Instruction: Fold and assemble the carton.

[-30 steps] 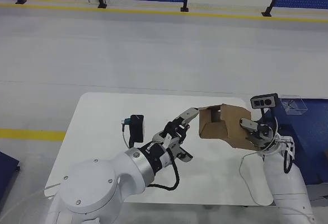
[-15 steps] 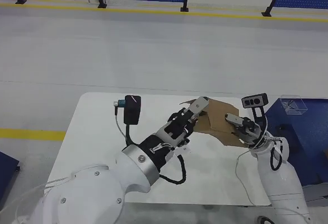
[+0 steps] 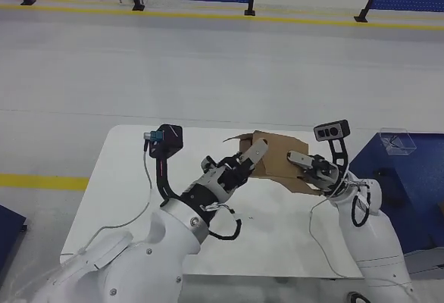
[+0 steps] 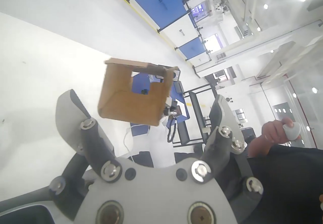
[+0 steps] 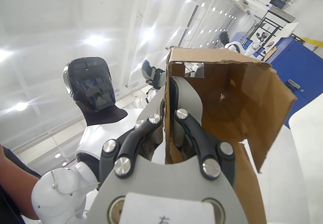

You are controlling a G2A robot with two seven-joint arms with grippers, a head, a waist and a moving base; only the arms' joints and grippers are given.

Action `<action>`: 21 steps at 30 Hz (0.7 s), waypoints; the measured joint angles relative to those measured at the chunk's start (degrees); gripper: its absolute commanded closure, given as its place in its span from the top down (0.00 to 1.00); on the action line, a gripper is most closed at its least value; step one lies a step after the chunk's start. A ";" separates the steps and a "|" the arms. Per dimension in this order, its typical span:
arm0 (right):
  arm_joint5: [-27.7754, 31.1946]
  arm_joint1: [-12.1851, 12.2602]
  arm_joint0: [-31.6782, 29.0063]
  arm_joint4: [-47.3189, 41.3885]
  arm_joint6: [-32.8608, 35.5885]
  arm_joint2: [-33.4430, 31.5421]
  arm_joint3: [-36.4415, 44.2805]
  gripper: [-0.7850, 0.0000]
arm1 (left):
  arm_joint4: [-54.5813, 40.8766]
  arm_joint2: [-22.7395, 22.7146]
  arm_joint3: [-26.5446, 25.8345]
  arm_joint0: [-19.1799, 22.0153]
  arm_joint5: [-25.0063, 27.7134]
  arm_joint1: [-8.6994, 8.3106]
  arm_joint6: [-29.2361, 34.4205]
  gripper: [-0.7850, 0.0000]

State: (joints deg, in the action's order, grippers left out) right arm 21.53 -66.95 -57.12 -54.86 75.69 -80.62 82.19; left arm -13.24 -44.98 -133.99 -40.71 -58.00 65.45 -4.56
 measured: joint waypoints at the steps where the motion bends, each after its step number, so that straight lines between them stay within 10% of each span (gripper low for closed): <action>1: 0.26 0.00 0.00 0.24 0.04 -0.01 0.15 0.00 | 0.52 -0.54 0.14 -0.62 0.00 -0.37 1.21 1.00; 21: -0.14 -0.20 -0.48 -3.18 4.74 0.38 -0.43 0.00 | 8.00 0.82 2.16 -4.01 0.00 -1.10 8.57 1.00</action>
State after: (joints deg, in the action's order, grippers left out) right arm 21.39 -67.15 -57.60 -58.03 80.43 -80.24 81.76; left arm -5.24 -44.16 -131.83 -44.71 -58.00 64.35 4.01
